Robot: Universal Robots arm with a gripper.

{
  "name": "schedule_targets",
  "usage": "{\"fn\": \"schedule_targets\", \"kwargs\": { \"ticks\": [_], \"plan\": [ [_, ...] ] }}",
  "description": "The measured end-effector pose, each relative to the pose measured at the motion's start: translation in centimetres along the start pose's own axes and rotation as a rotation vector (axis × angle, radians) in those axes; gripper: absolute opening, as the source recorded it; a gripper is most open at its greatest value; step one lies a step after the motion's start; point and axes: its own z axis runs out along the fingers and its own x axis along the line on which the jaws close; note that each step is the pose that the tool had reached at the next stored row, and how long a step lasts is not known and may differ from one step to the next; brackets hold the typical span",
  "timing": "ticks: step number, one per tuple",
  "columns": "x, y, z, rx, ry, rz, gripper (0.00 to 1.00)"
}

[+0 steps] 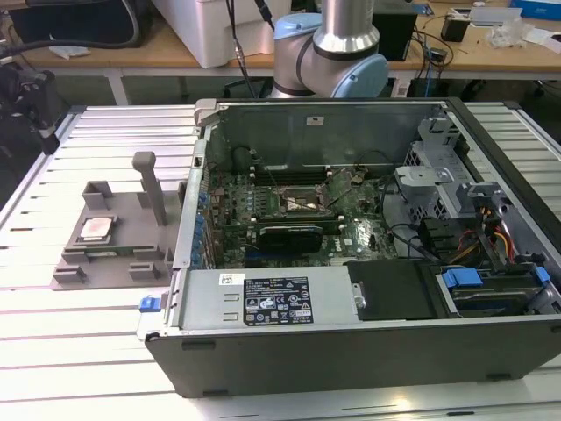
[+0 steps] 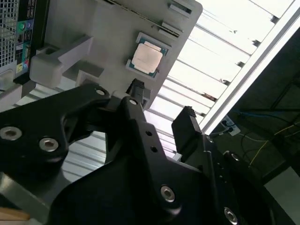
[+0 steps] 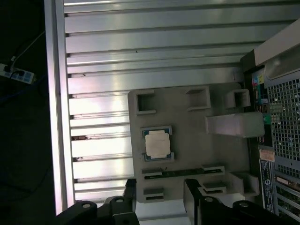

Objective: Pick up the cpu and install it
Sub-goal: 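Pick up the cpu and move it towards the insertion slot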

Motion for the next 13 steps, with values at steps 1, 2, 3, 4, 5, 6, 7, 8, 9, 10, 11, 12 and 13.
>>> {"fn": "schedule_targets", "kwargs": {
  "ticks": [1,2,3,4,5,6,7,8,9,10,11,12,13],
  "plan": [
    [0.00,0.00,0.00,0.0000,0.0000,0.000,0.53],
    [0.00,0.00,0.00,0.0000,0.0000,0.000,0.60],
    [0.03,0.01,-0.01,0.0072,-0.0004,0.000,0.60],
    [-0.04,0.17,0.03,0.0448,-0.0027,-0.001,0.60],
    [-0.45,0.85,0.68,0.0582,-0.0034,-0.004,0.60],
    [-0.59,1.01,0.87,0.0583,-0.0033,-0.005,0.60],
    [-0.66,1.10,1.06,0.0582,-0.0034,-0.008,0.60],
    [-0.70,1.15,1.41,0.0576,-0.0034,-0.023,0.60],
    [-0.69,1.16,1.76,0.0571,-0.0027,-0.051,0.60],
    [-0.68,1.20,2.28,0.0565,-0.0023,-0.074,0.60],
    [-0.67,1.21,2.67,0.0565,-0.0022,-0.075,0.60],
    [-0.65,1.19,3.23,0.0564,-0.0023,-0.075,0.60],
    [-0.64,1.18,3.42,0.0565,-0.0022,-0.075,0.60]
  ]
}}
